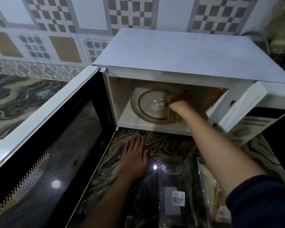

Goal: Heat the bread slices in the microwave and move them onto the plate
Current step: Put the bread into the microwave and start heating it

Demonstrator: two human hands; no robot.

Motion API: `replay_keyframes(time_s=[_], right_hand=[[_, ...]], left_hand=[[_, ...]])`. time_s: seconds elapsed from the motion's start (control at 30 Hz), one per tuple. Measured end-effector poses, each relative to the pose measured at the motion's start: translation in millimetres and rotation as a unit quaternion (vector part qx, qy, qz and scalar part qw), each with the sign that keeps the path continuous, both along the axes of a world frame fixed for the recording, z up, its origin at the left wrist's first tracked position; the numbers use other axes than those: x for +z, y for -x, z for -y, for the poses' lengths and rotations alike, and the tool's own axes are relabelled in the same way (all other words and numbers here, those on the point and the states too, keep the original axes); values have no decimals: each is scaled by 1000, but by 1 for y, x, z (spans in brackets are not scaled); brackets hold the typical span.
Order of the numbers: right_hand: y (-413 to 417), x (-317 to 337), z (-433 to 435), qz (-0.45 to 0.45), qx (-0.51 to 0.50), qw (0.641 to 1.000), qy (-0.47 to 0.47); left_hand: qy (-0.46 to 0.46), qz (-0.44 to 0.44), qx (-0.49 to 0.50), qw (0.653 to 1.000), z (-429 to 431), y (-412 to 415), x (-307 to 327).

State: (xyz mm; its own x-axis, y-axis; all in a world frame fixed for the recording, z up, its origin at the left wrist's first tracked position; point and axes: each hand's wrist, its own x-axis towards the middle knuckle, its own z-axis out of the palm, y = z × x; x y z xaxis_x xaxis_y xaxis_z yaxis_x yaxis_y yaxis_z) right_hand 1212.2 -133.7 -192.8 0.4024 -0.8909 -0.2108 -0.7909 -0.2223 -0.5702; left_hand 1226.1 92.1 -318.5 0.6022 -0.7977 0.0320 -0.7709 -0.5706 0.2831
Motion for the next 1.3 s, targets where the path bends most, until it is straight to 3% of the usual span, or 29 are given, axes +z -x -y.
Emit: replay_keyframes(time_s=[0.17,0.33,0.43,0.67,0.73,0.83,0.9,1.03,1.17,1.3], right_hand=[[6,-21,-21,-57,4,998,20],[8,-29,-19,64,-33,995,72],[-2,-36,-9,137,-45,989,44],[-25,-41,3,71,22,979,190],[-21,-45,-2,117,6,977,177],[-11,-45,-13,258,0,960,112],[-7,-44,-17,268,-1,958,105],[-4,-38,-22,223,-35,970,87],[16,-28,-34,104,25,993,55],[52,-13,-46,113,45,989,85]], left_hand=[[7,1,2,1000,0,1,0],[23,-1,-2,1000,-1,1,1],[26,-1,-5,1000,0,0,1],[8,13,9,1000,-1,-1,1],[1,8,6,1000,-1,-1,1],[-9,-3,0,1000,-2,-2,-1],[1,-3,6,1000,-2,-2,-2],[37,-6,5,999,-3,-1,-2],[39,4,-9,999,-5,-2,-1],[22,3,1,1000,-15,3,-1]])
